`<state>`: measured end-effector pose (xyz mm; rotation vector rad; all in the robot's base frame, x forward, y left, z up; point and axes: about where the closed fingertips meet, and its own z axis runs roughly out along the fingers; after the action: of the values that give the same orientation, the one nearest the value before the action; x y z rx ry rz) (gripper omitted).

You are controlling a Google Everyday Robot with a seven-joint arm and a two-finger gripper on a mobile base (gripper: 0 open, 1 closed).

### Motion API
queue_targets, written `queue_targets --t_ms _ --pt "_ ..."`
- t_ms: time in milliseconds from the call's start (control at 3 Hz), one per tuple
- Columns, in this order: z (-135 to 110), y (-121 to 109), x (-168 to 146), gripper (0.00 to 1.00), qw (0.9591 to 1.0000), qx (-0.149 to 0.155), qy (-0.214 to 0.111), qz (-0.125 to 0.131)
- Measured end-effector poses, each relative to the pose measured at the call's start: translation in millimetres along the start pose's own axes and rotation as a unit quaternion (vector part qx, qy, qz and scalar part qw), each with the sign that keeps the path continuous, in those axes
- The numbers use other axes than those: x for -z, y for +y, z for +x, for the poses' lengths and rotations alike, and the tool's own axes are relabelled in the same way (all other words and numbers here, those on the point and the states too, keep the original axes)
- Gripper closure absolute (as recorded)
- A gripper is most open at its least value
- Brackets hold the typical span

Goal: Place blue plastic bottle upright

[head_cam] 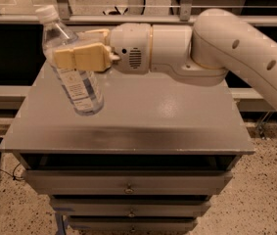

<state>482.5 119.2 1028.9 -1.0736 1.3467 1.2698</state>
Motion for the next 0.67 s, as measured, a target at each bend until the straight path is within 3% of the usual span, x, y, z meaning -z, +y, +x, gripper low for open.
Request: queue_targets --t_ms 667 --pt "-6.6 11.5 -10.3 1.00 0.9995 0.023 -0.019 -0.013"
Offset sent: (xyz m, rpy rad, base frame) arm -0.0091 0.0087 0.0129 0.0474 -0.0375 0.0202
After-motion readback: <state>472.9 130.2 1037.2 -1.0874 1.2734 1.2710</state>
